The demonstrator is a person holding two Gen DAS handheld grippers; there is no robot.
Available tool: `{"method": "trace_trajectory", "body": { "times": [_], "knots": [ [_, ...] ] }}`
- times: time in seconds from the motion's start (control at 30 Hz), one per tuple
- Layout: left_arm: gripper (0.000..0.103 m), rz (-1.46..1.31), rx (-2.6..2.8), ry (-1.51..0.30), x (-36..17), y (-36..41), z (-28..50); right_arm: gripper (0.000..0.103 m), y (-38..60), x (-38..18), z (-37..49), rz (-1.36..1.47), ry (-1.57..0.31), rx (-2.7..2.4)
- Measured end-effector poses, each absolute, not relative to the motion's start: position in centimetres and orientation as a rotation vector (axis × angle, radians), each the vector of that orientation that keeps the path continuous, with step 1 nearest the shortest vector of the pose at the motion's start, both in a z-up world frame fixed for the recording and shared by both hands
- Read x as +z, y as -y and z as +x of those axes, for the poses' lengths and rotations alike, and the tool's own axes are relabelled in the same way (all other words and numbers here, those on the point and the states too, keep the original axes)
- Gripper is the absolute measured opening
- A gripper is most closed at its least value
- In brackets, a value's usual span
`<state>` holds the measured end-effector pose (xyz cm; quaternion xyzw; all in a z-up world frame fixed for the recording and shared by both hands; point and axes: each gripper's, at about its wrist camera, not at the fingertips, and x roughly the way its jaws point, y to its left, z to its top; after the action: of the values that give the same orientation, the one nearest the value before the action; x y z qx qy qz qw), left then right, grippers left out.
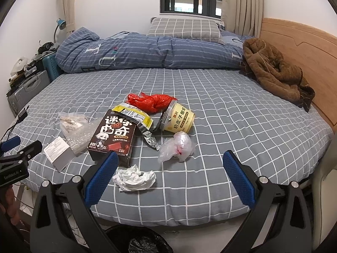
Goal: Collect trash
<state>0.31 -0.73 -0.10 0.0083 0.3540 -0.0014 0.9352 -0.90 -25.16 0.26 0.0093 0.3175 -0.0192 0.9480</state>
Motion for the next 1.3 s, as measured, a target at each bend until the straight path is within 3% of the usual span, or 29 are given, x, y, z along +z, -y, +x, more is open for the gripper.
{"method": "trace_trajectory", "body": {
  "times": [0.87, 1.3],
  "knots": [
    [0.097, 0.025, 0.000, -0.728, 0.2, 0.3, 0.3, 0.096, 24.4, 0.4, -0.4, 0.019, -0.646, -0.028],
    [0.097, 0.039, 0.015, -0.839, -4.0, -3.5, 3.3, 0.096, 18.6, -0.9, 3.9, -0.007, -0.696, 0.056]
  ]
}}
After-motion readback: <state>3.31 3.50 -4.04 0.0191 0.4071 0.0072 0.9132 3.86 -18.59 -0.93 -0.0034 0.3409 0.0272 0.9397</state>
